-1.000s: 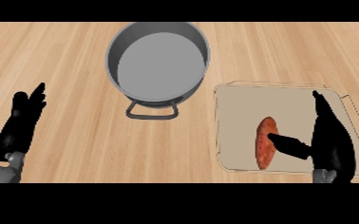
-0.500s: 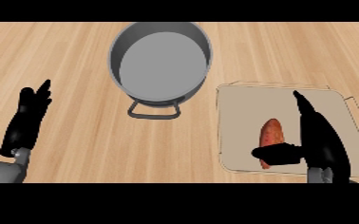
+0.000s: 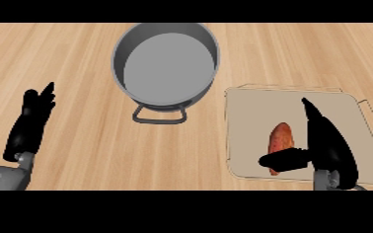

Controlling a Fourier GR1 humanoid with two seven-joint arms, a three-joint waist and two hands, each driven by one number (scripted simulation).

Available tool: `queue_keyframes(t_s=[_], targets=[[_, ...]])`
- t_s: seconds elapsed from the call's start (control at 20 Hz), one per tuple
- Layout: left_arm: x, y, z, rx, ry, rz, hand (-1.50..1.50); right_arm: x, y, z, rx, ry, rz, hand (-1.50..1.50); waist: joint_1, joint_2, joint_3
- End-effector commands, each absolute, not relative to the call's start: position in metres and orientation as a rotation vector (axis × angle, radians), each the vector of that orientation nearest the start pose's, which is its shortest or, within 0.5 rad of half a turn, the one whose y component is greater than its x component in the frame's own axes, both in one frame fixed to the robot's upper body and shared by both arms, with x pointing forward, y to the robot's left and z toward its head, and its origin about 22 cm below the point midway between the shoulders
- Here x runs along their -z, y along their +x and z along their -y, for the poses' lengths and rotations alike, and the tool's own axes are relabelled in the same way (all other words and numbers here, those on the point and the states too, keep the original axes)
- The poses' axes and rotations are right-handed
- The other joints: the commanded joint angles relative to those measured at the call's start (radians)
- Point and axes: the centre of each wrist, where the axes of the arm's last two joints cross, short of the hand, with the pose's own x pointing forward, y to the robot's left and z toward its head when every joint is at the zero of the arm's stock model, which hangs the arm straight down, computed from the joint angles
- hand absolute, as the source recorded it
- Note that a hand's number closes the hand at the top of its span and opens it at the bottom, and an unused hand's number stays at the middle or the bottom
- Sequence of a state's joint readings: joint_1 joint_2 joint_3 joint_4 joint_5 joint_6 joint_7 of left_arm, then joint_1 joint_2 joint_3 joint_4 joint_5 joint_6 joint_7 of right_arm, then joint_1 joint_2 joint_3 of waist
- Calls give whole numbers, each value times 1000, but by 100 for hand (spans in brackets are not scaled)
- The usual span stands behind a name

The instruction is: Pick the sweet potato from the tray and place it in the pot

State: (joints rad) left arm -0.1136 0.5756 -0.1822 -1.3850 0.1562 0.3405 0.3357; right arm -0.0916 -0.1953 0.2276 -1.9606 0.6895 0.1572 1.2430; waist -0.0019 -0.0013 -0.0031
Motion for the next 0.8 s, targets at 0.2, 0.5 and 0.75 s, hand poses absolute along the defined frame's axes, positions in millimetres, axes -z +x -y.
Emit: queue_keyframes(t_s=[0.2,0.5,0.75], targets=[[-25,264,-334,95,521,1160,0,-103,241,183,-399,-858,529,-150,5,1,2],[-32,271,-341,102,522,1162,0,-106,254,186,-408,-892,533,-150,4,1,2],[-28,267,-337,101,536,1148,0,-88,244,205,-414,-881,473,-150,-4,0,3]])
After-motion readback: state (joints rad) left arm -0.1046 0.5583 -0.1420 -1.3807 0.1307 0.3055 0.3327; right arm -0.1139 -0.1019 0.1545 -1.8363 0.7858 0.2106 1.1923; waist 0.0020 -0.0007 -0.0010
